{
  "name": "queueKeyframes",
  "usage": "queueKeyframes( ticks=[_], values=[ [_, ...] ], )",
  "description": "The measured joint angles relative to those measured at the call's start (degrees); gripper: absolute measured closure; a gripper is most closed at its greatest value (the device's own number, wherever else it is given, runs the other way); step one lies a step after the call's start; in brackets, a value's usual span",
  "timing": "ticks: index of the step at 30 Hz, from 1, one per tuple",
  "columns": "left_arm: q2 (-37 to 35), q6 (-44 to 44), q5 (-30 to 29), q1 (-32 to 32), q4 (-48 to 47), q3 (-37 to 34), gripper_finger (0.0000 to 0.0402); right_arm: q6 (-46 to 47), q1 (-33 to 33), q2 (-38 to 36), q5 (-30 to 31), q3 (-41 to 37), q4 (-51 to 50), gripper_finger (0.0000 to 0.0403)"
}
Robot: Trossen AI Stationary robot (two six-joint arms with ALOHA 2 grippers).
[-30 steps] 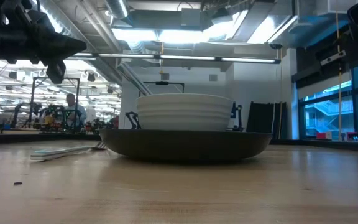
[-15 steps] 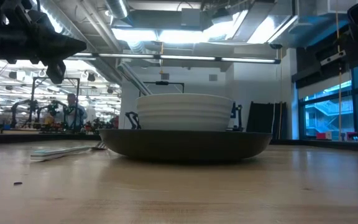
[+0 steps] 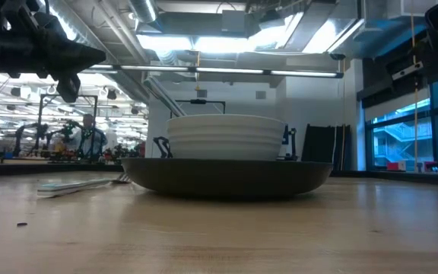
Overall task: Set table place
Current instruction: Return to Home Position
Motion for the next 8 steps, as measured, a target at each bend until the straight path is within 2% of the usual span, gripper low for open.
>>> queueKeyframes(
  ticks=[8],
  values=[
    [0.0, 0.0, 0.0, 0.0, 0.0, 0.0, 0.0401, 0.0, 0.0, 0.0, 0.0, 0.0, 0.0, 0.0345]
  ],
)
